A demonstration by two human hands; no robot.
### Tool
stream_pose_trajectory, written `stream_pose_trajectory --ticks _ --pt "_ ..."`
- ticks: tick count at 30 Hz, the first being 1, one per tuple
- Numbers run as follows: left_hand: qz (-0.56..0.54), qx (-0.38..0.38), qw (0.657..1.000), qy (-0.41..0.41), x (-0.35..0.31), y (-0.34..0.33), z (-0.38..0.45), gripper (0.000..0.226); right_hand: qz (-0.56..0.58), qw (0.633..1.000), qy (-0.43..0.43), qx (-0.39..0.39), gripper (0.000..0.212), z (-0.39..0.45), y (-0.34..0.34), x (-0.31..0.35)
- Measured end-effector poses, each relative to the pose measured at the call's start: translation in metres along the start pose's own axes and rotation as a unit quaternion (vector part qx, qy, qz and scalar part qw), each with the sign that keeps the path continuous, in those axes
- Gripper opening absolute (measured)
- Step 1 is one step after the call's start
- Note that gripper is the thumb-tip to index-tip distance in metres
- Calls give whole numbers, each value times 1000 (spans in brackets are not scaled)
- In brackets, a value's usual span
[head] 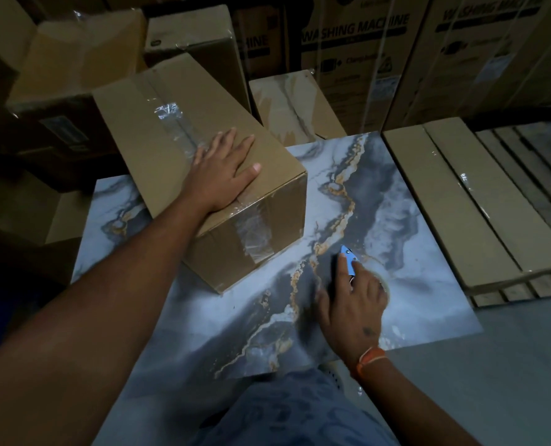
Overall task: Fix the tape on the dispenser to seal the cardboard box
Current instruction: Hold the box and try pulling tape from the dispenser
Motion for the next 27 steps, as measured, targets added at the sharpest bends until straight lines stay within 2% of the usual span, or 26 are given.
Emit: stream_pose_trajectory --ticks 4,8,11,15,20,27 --pt "3 1 1000 -1 0 -1 2 74 182 980 75 4 77 -5 13 69" --pt "5 3 1000 -2 2 -1 3 74 280 948 149 33 82 -9 8 134" --pt "5 6 1000 -5 2 -1 4 73 325 931 167 23 84 -7 -7 167" --pt "7 9 1000 -9 3 -4 3 72 375 920 113 -8 81 5 -31 189" --pt "13 6 1000 -10 2 -3 5 69 390 918 71 -30 80 10 -70 183" --pt "20 4 1000 -19 0 -2 3 67 468 883 -43 12 82 14 -118 176"
Point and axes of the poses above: each hand's wrist, its own z-axis towards the middle knuckle, its own y-axis out of the back of the hand, x = y × z, the point moved 3 cm from there along z, towards the middle knuckle, and after that the axes turned 3 degrees about z, right-handed, at the moved point
